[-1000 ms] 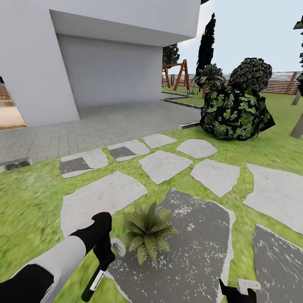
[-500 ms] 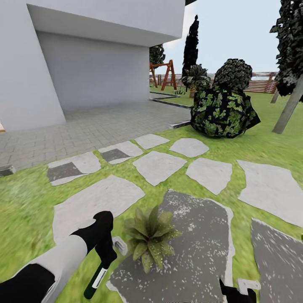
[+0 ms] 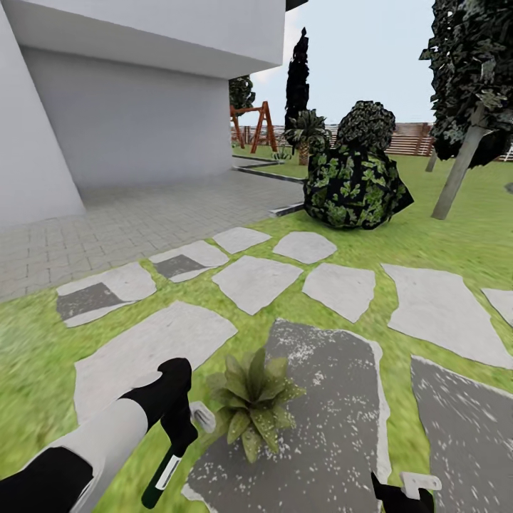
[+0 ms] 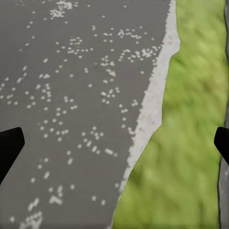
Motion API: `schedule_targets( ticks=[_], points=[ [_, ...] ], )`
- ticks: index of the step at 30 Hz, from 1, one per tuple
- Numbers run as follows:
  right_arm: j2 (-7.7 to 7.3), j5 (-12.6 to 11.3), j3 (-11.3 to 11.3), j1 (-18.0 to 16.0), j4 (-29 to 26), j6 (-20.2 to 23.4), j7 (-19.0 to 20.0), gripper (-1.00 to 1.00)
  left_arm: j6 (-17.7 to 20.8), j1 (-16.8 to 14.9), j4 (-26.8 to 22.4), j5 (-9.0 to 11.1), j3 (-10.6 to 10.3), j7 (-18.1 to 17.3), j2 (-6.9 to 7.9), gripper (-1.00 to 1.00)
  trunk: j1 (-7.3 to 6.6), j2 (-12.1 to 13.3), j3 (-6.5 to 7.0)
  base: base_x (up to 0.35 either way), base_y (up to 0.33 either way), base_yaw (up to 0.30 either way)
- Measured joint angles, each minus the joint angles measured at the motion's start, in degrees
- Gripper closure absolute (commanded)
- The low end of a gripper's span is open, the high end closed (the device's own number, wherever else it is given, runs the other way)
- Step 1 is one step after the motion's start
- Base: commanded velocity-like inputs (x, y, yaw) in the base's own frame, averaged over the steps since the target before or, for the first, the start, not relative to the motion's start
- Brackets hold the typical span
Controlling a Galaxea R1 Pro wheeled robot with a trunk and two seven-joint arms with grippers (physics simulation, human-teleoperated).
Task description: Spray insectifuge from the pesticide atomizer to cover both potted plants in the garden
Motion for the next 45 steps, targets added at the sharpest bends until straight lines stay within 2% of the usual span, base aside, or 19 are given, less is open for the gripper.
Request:
schedule_targets(
  ticks=[10,19,26,39,45],
  points=[
    [-0.1,0.01,0.0,0.0,0.0,0.0,0.01,-1.0,0.07,0.0,0.1,0.01,0.09,-0.02,-0.09,1.0,-0.02,0.0,0.0,0.257,0.0,0.0],
    [-0.09,-0.1,0.0,0.01,-0.02,0.01,-0.05,-1.0,0.04,2.41,0.47,0.05,0.11,0.04,-0.79,1.0,0.0,0.0,0.0,0.013,0.0,-0.107],
    [-0.05,-0.09,0.01,0.01,-0.02,0.01,-0.07,-1.0,0.04,2.56,0.45,0.06,0.11,-0.11,-1.06,1.0,0.0,0.0,0.0,0.0,0.0,-0.272],
    [-0.02,-0.07,0.0,0.0,0.0,0.0,-0.08,-1.0,0.06,3.01,-0.26,0.09,0.25,0.1,-1.11,1.0,0.0,0.0,0.0,-0.061,-0.037,-0.016],
    [-0.05,-0.07,0.0,0.0,0.0,0.0,-0.08,-1.0,0.23,2.71,-0.64,0.19,0.15,1.53,-4.21,1.0,0.0,0.0,0.0,-0.001,0.0,0.0]
  ],
)
